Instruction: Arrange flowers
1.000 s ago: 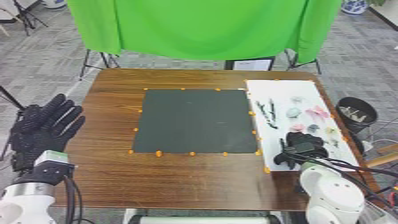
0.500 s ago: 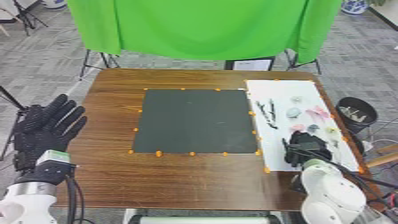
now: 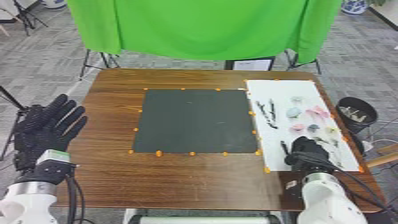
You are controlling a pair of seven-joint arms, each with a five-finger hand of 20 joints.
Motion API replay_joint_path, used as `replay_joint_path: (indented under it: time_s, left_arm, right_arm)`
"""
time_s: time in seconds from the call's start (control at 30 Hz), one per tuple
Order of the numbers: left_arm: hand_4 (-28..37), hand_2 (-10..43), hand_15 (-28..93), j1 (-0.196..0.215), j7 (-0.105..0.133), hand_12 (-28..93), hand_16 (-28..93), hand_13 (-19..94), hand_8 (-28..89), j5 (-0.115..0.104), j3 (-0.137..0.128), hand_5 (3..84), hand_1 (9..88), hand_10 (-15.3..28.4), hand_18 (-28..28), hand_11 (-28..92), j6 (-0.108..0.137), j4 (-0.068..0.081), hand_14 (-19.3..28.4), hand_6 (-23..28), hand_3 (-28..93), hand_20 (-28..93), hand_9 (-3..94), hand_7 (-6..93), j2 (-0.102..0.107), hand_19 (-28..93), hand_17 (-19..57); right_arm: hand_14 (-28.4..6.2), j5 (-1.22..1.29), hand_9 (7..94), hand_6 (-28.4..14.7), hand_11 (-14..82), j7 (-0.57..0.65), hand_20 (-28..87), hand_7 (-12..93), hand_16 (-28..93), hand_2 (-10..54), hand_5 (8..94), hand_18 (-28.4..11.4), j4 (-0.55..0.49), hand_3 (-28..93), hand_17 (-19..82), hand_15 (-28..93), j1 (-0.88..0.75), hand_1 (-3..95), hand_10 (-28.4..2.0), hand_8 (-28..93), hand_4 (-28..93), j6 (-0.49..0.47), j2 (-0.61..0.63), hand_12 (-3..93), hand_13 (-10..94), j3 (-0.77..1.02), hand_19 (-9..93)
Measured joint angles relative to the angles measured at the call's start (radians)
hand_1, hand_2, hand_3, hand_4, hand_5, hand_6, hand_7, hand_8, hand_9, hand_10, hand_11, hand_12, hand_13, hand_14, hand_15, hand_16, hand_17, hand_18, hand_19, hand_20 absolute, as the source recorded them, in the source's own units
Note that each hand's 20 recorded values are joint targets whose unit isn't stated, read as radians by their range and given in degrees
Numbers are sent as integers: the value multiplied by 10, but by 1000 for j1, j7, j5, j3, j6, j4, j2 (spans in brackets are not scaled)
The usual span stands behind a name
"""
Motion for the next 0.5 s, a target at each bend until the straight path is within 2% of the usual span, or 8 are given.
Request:
replay_joint_path:
  time_s: [0.13,0.37,0.5]
  left_arm:
    - [-283,153,379,0,2,132,-71,282,-71,-2,0,480,265,159,167,196,-1,0,170,97,727,126,401,132,0,404,-69]
    - [-282,152,379,1,7,132,-69,282,-71,-6,-1,480,264,160,167,195,-2,1,170,97,728,126,401,132,0,403,-69]
    - [-282,152,378,7,13,132,-69,282,-71,-15,-7,479,264,160,167,194,-1,1,170,97,728,127,401,131,1,403,-69]
  right_arm:
    - [-92,-30,855,-17,278,-2,433,773,626,-95,609,-252,8,854,455,558,-2,459,-110,260,49,59,12,696,774,-17,888]
    - [-95,-31,857,-19,277,-9,439,772,633,-95,609,-255,-22,864,456,561,2,457,-112,269,47,82,27,709,773,-13,888]
    - [-95,8,857,-20,278,-13,439,771,632,-95,609,-255,-49,865,456,563,24,456,-111,271,48,86,31,708,772,-17,888]
